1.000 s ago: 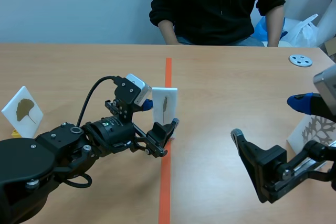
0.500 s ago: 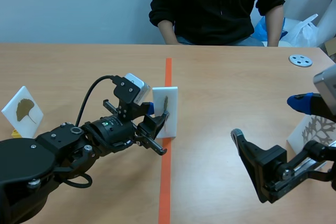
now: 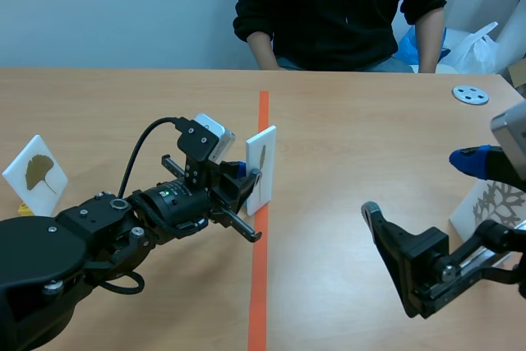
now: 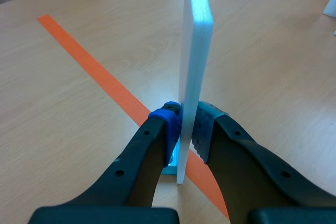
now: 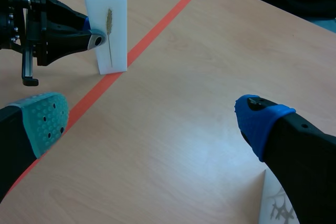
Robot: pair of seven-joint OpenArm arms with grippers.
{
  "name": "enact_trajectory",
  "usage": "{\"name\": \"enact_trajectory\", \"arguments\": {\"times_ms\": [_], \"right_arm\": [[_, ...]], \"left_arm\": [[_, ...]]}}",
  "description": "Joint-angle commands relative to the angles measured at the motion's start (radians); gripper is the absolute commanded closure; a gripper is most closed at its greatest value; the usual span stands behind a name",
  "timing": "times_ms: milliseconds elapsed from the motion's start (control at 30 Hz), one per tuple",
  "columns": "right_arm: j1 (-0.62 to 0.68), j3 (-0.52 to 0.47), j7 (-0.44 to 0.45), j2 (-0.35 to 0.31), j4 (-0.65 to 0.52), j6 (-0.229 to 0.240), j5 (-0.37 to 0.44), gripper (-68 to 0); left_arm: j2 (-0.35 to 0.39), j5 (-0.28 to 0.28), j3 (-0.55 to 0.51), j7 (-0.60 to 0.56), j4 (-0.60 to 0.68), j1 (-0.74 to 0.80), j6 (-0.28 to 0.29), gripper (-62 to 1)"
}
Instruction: Sort the leaf by its shape. The table is split by an orange tape line. A compound leaf with several leaflets goes to the left side, a simple leaf with one blade goes to the right side. Return to the home posture when a red brick is placed on the table.
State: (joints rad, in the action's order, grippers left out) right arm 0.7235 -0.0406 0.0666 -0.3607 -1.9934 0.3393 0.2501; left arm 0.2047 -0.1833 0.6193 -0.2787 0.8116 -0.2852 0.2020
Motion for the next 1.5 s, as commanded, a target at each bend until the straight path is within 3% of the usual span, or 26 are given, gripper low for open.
{"name": "enact_trajectory", "arguments": {"times_ms": [0,167,500,733,867,1167,1467], "right_arm": [[-0.011,-0.007,0.018,-0.010,-0.012,-0.003,0.003,-67.9],[-0.011,-0.007,0.018,-0.010,-0.012,-0.003,0.003,-67.9],[-0.011,-0.007,0.018,-0.011,-0.012,-0.003,0.003,-67.9],[-0.011,-0.007,0.012,-0.011,-0.012,-0.003,0.003,-67.9],[-0.011,-0.007,0.009,-0.014,-0.012,-0.003,0.003,-67.9],[-0.011,-0.007,0.007,-0.014,-0.012,-0.004,0.003,-67.9],[-0.011,-0.007,0.007,-0.014,-0.012,-0.003,0.003,-67.9]], "left_arm": [[-0.008,-0.006,-0.006,-0.016,0.017,-0.014,-0.001,-4.6],[0.017,-0.015,-0.026,0.025,0.097,0.010,0.003,-4.6],[0.150,-0.024,-0.191,0.200,0.506,0.236,0.003,-4.6],[0.200,-0.079,-0.388,0.274,0.794,0.491,0.002,-4.6],[0.196,-0.154,-0.504,0.282,0.894,0.623,-0.009,-4.6],[0.170,-0.214,-0.750,0.283,0.966,0.819,-0.047,-4.6],[0.158,-0.248,-0.824,0.266,0.835,0.811,-0.159,-4.6]]}}
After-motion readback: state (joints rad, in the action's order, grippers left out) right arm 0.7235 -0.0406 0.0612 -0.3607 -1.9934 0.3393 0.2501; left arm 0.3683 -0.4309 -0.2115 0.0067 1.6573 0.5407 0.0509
